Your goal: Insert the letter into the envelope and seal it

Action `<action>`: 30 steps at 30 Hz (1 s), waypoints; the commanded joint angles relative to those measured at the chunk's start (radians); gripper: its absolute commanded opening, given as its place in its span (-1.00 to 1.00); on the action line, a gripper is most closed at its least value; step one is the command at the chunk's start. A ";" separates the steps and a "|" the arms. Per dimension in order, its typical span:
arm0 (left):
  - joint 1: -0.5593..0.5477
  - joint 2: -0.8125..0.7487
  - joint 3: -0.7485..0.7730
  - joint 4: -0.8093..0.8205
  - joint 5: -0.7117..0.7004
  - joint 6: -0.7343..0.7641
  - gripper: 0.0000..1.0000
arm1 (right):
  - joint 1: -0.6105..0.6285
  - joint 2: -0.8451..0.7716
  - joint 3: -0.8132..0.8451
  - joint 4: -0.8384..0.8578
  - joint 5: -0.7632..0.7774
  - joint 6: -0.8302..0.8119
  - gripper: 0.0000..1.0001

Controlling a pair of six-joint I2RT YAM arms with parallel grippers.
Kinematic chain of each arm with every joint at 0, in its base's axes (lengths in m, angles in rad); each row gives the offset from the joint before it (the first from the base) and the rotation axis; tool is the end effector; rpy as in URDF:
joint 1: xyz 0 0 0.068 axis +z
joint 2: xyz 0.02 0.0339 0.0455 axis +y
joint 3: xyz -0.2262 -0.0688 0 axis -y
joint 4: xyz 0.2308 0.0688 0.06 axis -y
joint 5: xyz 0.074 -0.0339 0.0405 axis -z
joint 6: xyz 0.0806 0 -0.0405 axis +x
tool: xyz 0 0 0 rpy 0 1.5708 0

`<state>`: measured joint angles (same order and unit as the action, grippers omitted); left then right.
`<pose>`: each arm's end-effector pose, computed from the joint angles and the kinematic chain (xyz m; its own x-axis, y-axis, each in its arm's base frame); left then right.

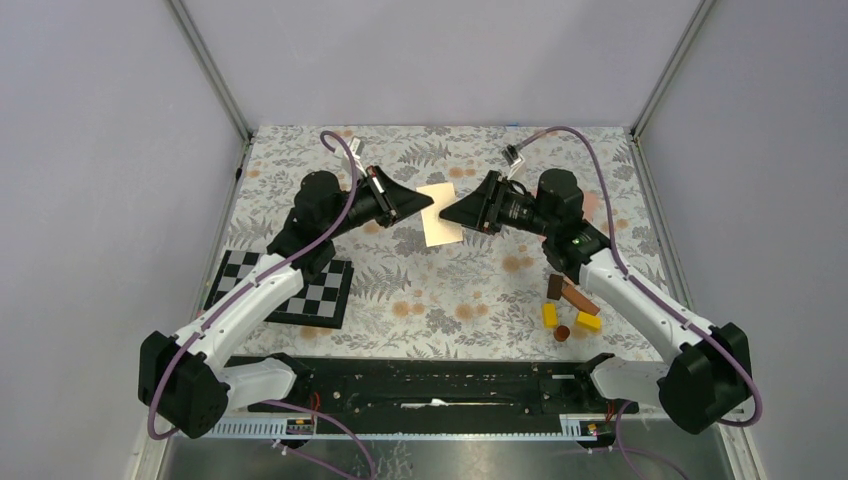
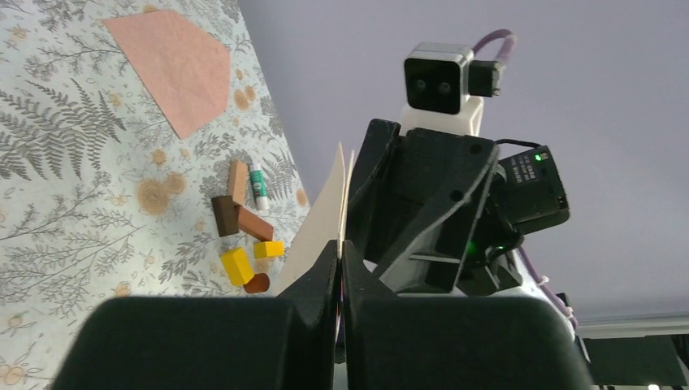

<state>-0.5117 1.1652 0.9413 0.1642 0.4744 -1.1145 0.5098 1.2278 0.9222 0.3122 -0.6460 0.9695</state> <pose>0.2562 -0.1861 0.3199 -0.7709 -0.4830 -0.4154 0.3204 0.2696 -0.9081 0.2560 0.1987 0.3152 -0.7513 0.3343 -0.5690 -0.5224 0.2254 0.8223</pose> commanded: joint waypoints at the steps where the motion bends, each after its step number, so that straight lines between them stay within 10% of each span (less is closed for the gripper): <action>1: 0.003 -0.008 0.047 0.004 0.009 0.080 -1.00 | 0.007 -0.084 0.081 -0.184 0.084 -0.163 0.24; 13: 0.024 0.003 0.023 0.199 0.156 0.025 -1.00 | -0.066 -0.115 0.143 -0.348 0.112 -0.325 0.89; 25: 0.027 0.035 0.011 0.302 0.198 -0.003 -1.00 | -0.074 -0.095 0.074 -0.062 -0.185 -0.158 0.54; 30: 0.027 0.038 0.018 0.239 0.146 0.025 -1.00 | -0.092 -0.100 0.123 -0.260 -0.067 -0.280 0.63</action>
<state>-0.4896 1.2079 0.9417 0.3969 0.6479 -1.1164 0.4374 1.1473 1.0008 0.1436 -0.7685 0.7681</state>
